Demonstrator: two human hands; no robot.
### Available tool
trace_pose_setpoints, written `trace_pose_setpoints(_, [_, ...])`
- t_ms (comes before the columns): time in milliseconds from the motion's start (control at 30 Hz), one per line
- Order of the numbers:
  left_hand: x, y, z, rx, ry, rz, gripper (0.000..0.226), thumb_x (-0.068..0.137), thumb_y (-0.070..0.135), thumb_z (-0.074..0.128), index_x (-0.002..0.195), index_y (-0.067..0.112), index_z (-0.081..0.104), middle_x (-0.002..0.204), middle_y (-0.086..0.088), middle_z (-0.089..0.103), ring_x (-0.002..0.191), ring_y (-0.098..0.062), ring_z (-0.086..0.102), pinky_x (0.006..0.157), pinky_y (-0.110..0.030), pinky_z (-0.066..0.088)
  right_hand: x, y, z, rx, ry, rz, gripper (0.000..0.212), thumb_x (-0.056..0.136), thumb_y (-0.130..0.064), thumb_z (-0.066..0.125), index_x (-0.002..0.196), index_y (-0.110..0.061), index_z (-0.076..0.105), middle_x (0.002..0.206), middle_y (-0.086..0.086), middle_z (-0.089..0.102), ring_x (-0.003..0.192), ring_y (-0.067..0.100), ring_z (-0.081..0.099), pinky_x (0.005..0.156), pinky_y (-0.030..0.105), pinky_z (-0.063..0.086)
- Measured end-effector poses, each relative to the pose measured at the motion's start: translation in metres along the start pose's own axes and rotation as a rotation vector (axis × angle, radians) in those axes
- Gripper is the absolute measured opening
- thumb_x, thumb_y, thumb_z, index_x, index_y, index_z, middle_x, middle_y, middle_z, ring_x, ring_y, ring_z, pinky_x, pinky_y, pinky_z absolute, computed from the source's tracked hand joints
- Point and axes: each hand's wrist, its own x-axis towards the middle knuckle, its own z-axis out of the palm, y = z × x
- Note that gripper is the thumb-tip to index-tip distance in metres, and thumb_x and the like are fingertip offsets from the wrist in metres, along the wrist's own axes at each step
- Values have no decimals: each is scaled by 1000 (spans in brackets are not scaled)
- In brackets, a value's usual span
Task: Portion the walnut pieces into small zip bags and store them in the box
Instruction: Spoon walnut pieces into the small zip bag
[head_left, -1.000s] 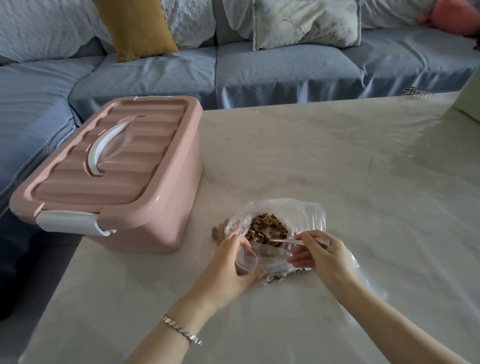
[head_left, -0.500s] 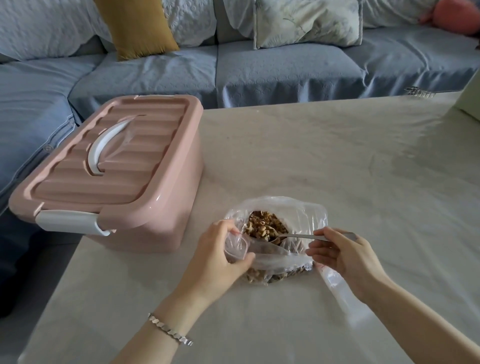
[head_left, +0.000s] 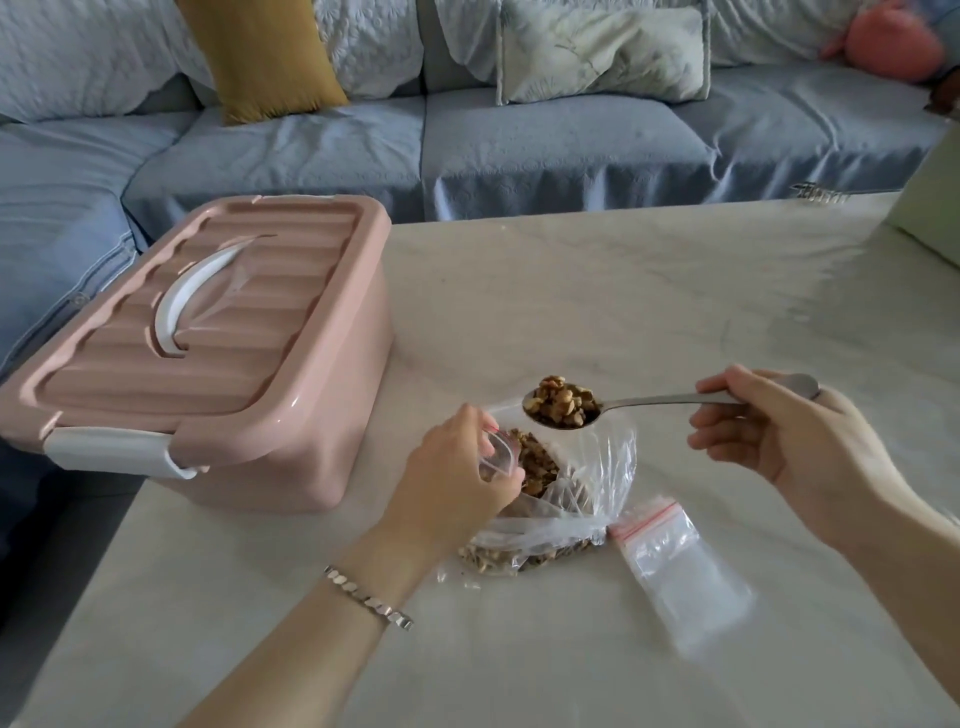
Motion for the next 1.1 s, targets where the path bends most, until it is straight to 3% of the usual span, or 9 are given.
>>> trace_pose_setpoints(133, [3,7,9,35,-26,45,35,78,32,70,103,20,47,87,11,58,82,-13,57,80,-34,50,-2,-15,2,-87,-59,21,24,93,-13,47,77,-1,61,48,6,62,40,15,61,39,16,47])
trace_pose_setpoints(300, [5,16,9,47,-16,120,37,78,34,69,105,21,47,78,16,46,74,-8,48,71,-19,39,1,-18,9,-211,-95,50,24,93,-13,50,77,0,62,52,9,62,42,18,62,39,19,48])
trace_pose_setpoints(500, [4,21,10,122,-38,147,47,82,40,64,116,15,44,93,7,48,94,-11,46,74,-17,34,-1,-22,20,-321,-154,21,25,94,-12,49,76,1,61,49,8,61,42,20,62,39,20,49])
trace_pose_setpoints(567, [2,22,11,118,-27,152,47,84,40,62,118,16,42,91,10,43,91,-8,42,72,-8,29,-3,-24,26,-357,-171,2,26,94,-11,48,76,2,61,48,8,61,41,21,62,39,21,49])
trace_pose_setpoints(633, [0,21,11,99,-8,142,45,85,41,60,119,21,40,92,13,39,90,-4,37,74,10,14,-6,-25,31,-404,-175,-33,26,94,-10,48,75,2,61,47,7,61,42,22,63,39,22,49])
trace_pose_setpoints(700, [-2,20,12,72,-15,117,44,86,40,59,120,22,39,95,11,38,92,-4,35,69,15,4,-12,-25,36,-482,-168,-106,26,93,-11,48,73,-1,62,49,7,63,45,24,65,42,24,51])
trace_pose_setpoints(833, [0,14,16,11,-22,111,38,86,34,61,114,18,42,85,14,40,94,-10,43,74,8,20,-30,-29,43,-744,-181,-349,25,88,-21,49,69,-13,63,57,3,67,48,16,64,56,27,53])
trace_pose_setpoints(967, [2,6,22,-52,45,132,30,82,30,66,101,20,45,86,11,50,91,-12,53,70,-5,34,-46,-33,44,-897,-230,-540,21,85,-28,49,67,-23,60,58,0,64,48,2,61,56,26,47])
trace_pose_setpoints(1100, [-3,-6,19,-324,152,116,33,80,18,69,93,27,39,88,7,52,83,-7,57,76,-14,44,-38,-37,28,-637,-124,-578,22,88,-23,56,69,-19,65,62,-1,67,46,11,63,50,18,50])
